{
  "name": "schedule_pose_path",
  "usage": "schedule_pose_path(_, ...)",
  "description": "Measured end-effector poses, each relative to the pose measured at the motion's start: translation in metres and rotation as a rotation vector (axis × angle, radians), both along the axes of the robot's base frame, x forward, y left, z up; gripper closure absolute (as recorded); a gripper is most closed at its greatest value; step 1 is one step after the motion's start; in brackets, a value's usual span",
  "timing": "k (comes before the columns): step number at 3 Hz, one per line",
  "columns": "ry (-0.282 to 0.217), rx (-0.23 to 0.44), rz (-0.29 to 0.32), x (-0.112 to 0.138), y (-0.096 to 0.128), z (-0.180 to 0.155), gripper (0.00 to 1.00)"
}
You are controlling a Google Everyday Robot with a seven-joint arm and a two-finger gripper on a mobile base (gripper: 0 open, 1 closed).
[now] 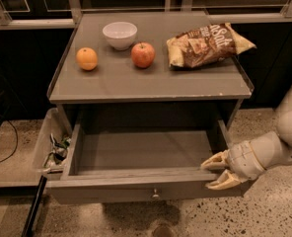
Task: Open top drawer
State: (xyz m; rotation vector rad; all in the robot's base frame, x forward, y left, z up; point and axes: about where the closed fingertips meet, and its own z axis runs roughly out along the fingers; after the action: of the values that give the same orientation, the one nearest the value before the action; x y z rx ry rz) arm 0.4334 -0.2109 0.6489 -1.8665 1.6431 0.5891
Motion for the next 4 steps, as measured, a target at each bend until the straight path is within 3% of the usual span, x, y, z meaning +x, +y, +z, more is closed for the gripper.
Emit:
schedule_pose_path(1, -0.005, -0.005, -0.012, -0.0110, -0.0053, 0.0015, 1.00)
schedule_pose_path(2, -0.006, -0.005, -0.026, -0.0185, -0.0077, 0.0016, 0.82)
schedule_pose_path(4, -0.006, -0.005, -0.026, -0.0185, -0.0077, 0.0016, 0.36)
